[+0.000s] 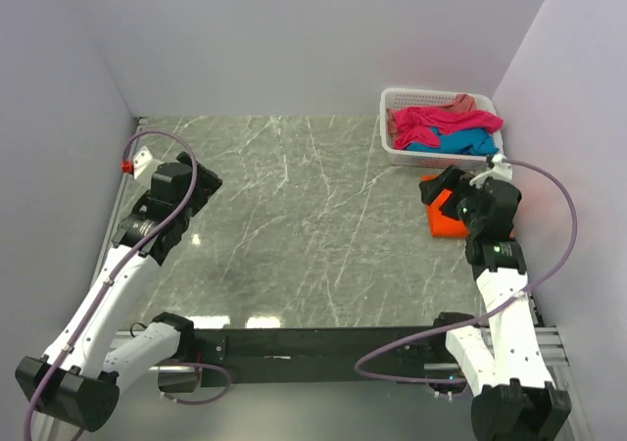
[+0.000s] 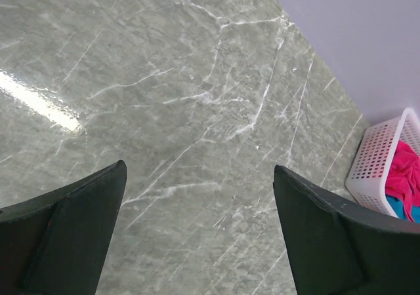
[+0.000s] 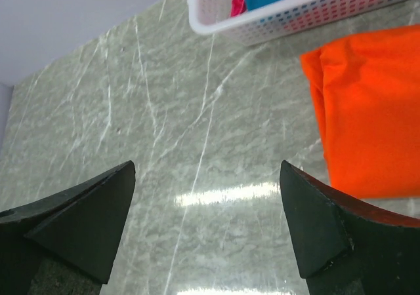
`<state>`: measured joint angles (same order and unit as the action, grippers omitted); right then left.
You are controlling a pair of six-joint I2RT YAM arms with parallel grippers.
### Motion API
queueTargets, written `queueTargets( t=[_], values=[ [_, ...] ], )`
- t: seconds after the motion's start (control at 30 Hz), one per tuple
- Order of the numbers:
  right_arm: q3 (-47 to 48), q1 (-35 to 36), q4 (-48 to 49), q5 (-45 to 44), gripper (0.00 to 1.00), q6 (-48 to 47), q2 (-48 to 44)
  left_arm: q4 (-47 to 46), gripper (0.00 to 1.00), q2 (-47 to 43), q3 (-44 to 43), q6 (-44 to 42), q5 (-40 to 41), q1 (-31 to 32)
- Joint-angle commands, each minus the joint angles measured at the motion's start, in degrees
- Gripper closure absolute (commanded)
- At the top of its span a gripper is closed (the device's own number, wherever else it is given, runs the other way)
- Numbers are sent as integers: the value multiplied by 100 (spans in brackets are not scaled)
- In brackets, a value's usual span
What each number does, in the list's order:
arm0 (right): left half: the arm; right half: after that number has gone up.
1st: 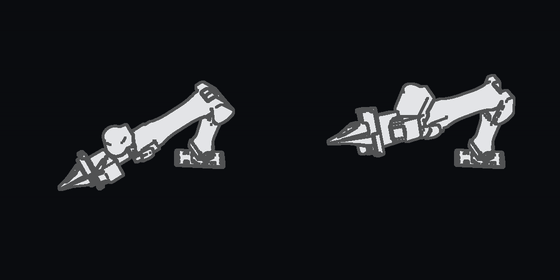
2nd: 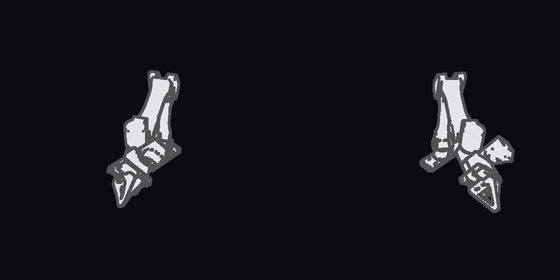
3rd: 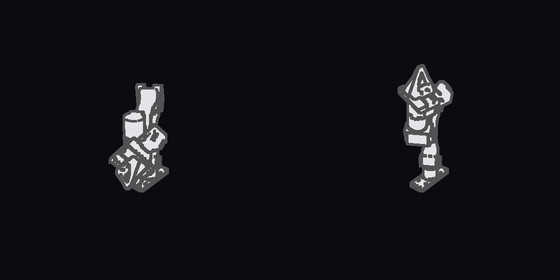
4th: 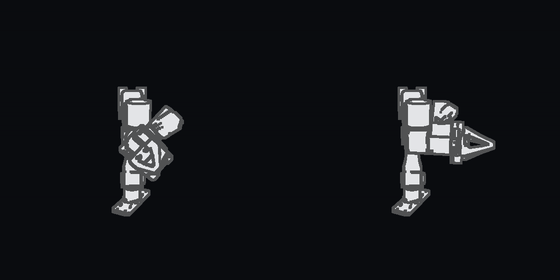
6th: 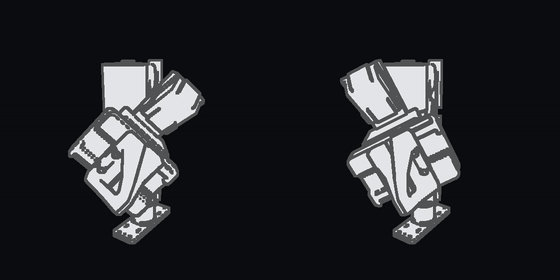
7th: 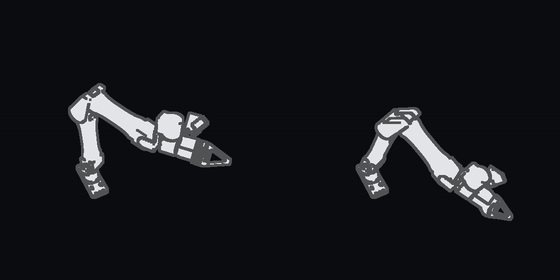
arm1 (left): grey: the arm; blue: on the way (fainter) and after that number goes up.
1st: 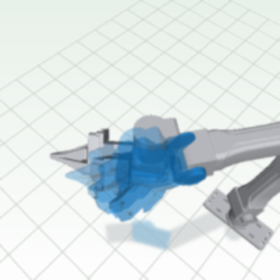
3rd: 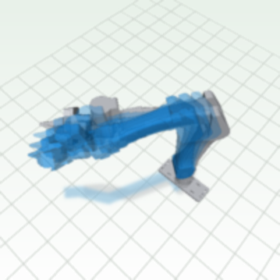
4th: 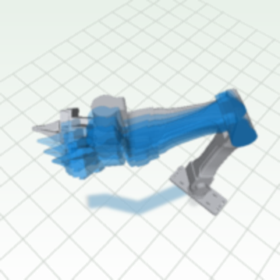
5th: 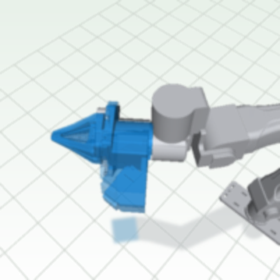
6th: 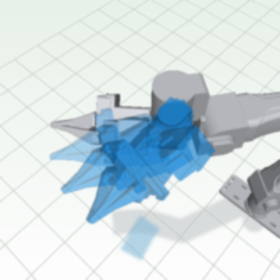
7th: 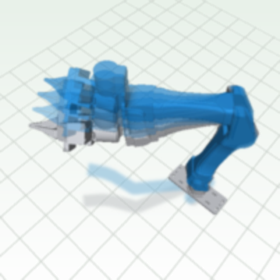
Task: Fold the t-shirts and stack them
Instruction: Grab the tshirt from the pile
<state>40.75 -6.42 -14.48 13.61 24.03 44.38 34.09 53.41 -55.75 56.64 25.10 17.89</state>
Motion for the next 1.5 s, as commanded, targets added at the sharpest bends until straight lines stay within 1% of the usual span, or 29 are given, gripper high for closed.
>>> queueTargets(
  t=[0.0,0.07,0.1,0.13,0.17,0.23,0.27,0.3,0.33,0.37,0.4,0.43,0.47,0.53,0.57,0.6,0.63,0.67,0.77,0.8,0.9,0.97,1.03,1.13,1.2,1.23,1.37,1.47],
  values=[
    [608,-35,419,-366,3,93,437,-367,1,161,-42,-92,-32,22],
    [915,-35,560,-324,3,84,720,-411,1,283,-33,-127,-14,13],
    [1065,-35,639,-280,3,58,1078,-438,1,336,-24,-136,-14,13],
    [1240,-27,639,-306,7,23,1290,-447,1,380,-33,-188,-32,13],
    [1651,43,587,-436,14,-38,1762,-455,0,477,-50,-197,-75,21],
    [2171,166,403,-849,14,-231,2327,-508,1,574,-42,-232,-163,13],
    [2739,271,289,-1034,14,-363,2634,-552,0,661,28,-259,-233,13],
    [3041,325,53,-1157,13,-460,3272,-596,1,706,64,-294,-347,13],
    [3340,369,-63,-1254,13,-556,3575,-622,1,750,116,-320,-348,13],
    [3934,395,-177,-1525,13,-653,3891,-579,1,846,117,-303,-313,13],
    [4227,456,-369,-1606,13,-741,4503,-544,1,908,125,-303,-252,13],
    [4535,492,-450,-1668,13,-846,4805,-509,0,952,99,-285,-217,13],
    [5138,518,-642,-1720,13,-995,5382,-456,1,1048,73,-277,-208,13],
    [5792,606,-845,-1826,13,-1154,5983,-438,1,1162,11,-311,-225,13],
    [6456,615,-1063,-1966,13,-1286,6534,-455,0,1207,2,-303,-208,13],
    [6820,606,-1179,-2045,13,-1348,6827,-447,1,1242,-15,-312,-216,13],
    [7163,772,-1310,-2107,13,-1401,7117,-447,1,1286,-41,-320,-208,13],
    [7836,791,-1512,-2203,13,-1532,7650,-438,0,1312,-59,-320,-190,13],
    [8876,879,-1654,-2283,13,-1795,8357,-420,0,1374,-68,-294,-146,13],
    [9010,914,-1576,-2344,13,-1884,8698,-412,1,1383,-68,-294,-146,13],
    [9170,1063,-1348,-2354,13,-2218,9043,-403,1,1392,-68,-285,-120,13],
    [9065,1186,-1242,-2537,12,-2297,9123,-394,0,1392,-68,-277,-85,13],
    [8994,1204,-1215,-2504,14,-2272,9132,-359,0,1383,-77,-268,-67,13],
    [8933,1195,-1232,-2591,22,-2140,9194,-350,1,1330,-59,-268,-23,13],
    [8985,1204,-1311,-2652,34,-2122,9255,-350,0,1304,-33,-268,3,13],
    [8994,1204,-1329,-2705,38,-2122,9281,-341,0,1286,-24,-268,12,13],
    [9161,1195,-1514,-3056,34,-2183,9439,-253,0,1260,-33,-233,100,13],
    [9161,1195,-1505,-3118,35,-2289,9527,-315,1,1216,2,-233,12,13]
  ],
)
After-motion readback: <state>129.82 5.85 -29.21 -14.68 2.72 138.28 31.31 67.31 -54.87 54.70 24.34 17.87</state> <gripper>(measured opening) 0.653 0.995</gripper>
